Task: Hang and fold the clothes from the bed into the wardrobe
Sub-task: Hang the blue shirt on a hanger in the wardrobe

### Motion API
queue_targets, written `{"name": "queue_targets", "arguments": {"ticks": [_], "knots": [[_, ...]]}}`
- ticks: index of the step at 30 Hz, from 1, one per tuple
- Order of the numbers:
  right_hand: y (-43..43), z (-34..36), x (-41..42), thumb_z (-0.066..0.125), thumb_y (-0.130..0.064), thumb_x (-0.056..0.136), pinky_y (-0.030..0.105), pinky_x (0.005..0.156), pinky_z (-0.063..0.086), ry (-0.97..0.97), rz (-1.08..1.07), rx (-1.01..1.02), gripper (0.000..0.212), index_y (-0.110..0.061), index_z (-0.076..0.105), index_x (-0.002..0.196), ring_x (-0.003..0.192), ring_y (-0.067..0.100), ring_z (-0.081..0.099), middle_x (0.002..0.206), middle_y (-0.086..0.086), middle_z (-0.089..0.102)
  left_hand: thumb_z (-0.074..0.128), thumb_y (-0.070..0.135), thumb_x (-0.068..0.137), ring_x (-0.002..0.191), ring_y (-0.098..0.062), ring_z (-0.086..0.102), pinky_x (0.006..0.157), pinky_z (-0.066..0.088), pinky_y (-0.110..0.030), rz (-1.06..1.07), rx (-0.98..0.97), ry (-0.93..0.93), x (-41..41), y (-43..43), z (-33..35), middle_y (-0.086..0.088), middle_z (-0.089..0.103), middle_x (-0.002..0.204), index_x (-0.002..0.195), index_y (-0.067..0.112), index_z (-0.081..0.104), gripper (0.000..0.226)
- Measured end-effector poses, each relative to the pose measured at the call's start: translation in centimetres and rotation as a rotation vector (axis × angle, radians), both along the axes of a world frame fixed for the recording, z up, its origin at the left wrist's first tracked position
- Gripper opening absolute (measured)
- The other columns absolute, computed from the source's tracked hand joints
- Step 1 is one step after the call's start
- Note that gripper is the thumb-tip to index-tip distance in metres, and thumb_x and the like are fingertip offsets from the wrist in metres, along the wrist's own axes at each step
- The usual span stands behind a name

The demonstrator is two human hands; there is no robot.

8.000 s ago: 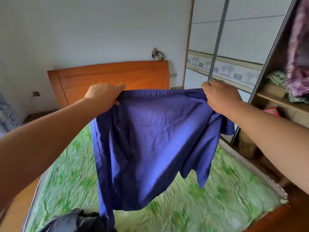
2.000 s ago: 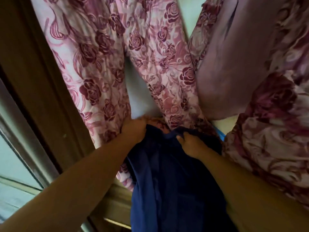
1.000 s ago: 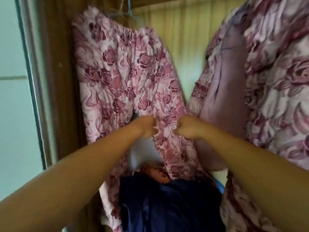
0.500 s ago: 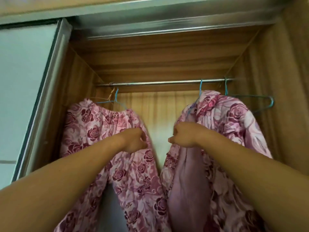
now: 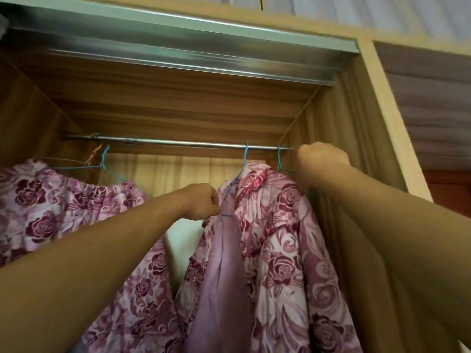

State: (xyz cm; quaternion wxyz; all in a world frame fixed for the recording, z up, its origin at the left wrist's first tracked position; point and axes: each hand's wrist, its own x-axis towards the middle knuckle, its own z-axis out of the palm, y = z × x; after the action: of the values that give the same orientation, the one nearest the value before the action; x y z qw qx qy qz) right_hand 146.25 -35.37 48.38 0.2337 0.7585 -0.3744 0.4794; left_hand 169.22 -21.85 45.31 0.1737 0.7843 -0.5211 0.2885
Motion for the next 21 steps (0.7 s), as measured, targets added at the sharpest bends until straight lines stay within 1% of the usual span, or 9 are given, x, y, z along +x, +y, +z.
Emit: {"name": "queue_targets", "arguments": {"ticks": [1, 3, 5, 7, 10, 13, 15, 19, 21], "knots": [[-0.5, -0.3, -0.1, 0.055, -0.041, 0.094, 0.037, 0.087, 0.048, 0.065, -0.067, -0.006, 0.040, -0.018, 0.064, 0.125, 0.119, 0.034, 0.058, 0.129, 0.010, 0.064, 0.061, 0.030, 0.093, 0.095, -0.022, 0.067, 0.086, 0.054, -0.036, -0.003, 0.005, -0.004, 0.0, -0.5, 0.0, -0.004, 0.075, 0.101, 0.103, 0.015, 0.075, 0.023], [-1.4, -0.8, -0.1, 0.051, -0.032, 0.096, 0.035, 0.083, 0.043, 0.173, -0.217, -0.031, 0.036, -0.023, 0.063, 0.129, 0.124, 0.031, 0.057, 0.134, 0.004, 0.062, 0.061, 0.029, 0.092, 0.092, -0.022, 0.067, 0.082, 0.055, -0.035, -0.012, 0.005, -0.012, 0.1, -1.3, -0.2, -0.004, 0.075, 0.095, 0.098, 0.016, 0.075, 0.020], [-2.2, -1.1, 0.1, 0.048, -0.020, 0.096, 0.034, 0.079, 0.043, 0.237, -0.333, -0.091, 0.037, -0.025, 0.064, 0.129, 0.123, 0.027, 0.060, 0.134, -0.001, 0.063, 0.061, 0.028, 0.091, 0.087, -0.021, 0.067, 0.074, 0.052, -0.031, -0.029, -0.005, -0.014, 0.4, -1.8, -0.4, -0.002, 0.074, 0.090, 0.092, 0.018, 0.072, 0.015], [-2.8, -1.4, 0.5, 0.045, -0.016, 0.097, 0.034, 0.077, 0.045, 0.282, -0.380, -0.132, 0.037, -0.025, 0.065, 0.126, 0.120, 0.026, 0.062, 0.131, -0.002, 0.064, 0.062, 0.029, 0.092, 0.085, -0.019, 0.065, 0.071, 0.048, -0.028, -0.040, -0.013, -0.019, 0.6, -2.0, -0.6, 0.002, 0.071, 0.089, 0.091, 0.022, 0.069, 0.010], [-3.8, -2.0, 1.1, 0.044, -0.017, 0.099, 0.034, 0.071, 0.041, 0.336, -0.398, -0.162, 0.034, -0.025, 0.067, 0.122, 0.114, 0.024, 0.065, 0.125, -0.003, 0.067, 0.061, 0.031, 0.093, 0.091, -0.018, 0.065, 0.080, 0.052, -0.030, -0.039, -0.023, -0.032, 0.8, -1.6, -0.6, 0.005, 0.070, 0.094, 0.102, 0.021, 0.072, 0.017], [-4.4, -2.4, 1.5, 0.045, -0.013, 0.098, 0.035, 0.067, 0.041, 0.352, -0.421, -0.185, 0.033, -0.023, 0.068, 0.120, 0.111, 0.025, 0.066, 0.123, -0.003, 0.067, 0.062, 0.034, 0.093, 0.096, -0.019, 0.064, 0.087, 0.053, -0.035, -0.014, -0.034, -0.028, 0.9, -1.0, -0.7, 0.002, 0.071, 0.104, 0.110, 0.021, 0.071, 0.023], [-4.8, -2.3, 1.8, 0.046, -0.011, 0.097, 0.035, 0.067, 0.043, 0.367, -0.451, -0.194, 0.034, -0.022, 0.068, 0.120, 0.111, 0.024, 0.066, 0.122, -0.004, 0.067, 0.061, 0.035, 0.094, 0.098, -0.019, 0.064, 0.089, 0.053, -0.036, -0.002, -0.030, -0.025, 0.8, -0.8, -0.8, 0.001, 0.071, 0.106, 0.112, 0.021, 0.070, 0.025], [-5.6, -1.8, 2.2, 0.048, -0.008, 0.096, 0.032, 0.071, 0.050, 0.339, -0.479, -0.212, 0.034, -0.023, 0.069, 0.118, 0.109, 0.022, 0.066, 0.119, -0.006, 0.068, 0.059, 0.033, 0.095, 0.097, -0.017, 0.065, 0.089, 0.053, -0.034, 0.010, -0.018, -0.018, 0.9, -0.4, -1.1, 0.000, 0.074, 0.103, 0.115, 0.020, 0.068, 0.026], [-5.8, -1.5, 2.5, 0.049, -0.007, 0.095, 0.032, 0.069, 0.051, 0.326, -0.492, -0.213, 0.033, -0.022, 0.070, 0.115, 0.105, 0.023, 0.067, 0.114, -0.006, 0.068, 0.059, 0.032, 0.095, 0.098, -0.018, 0.064, 0.088, 0.053, -0.033, 0.013, -0.021, -0.018, 1.0, -0.4, -1.3, 0.000, 0.073, 0.106, 0.117, 0.019, 0.068, 0.027]]}}
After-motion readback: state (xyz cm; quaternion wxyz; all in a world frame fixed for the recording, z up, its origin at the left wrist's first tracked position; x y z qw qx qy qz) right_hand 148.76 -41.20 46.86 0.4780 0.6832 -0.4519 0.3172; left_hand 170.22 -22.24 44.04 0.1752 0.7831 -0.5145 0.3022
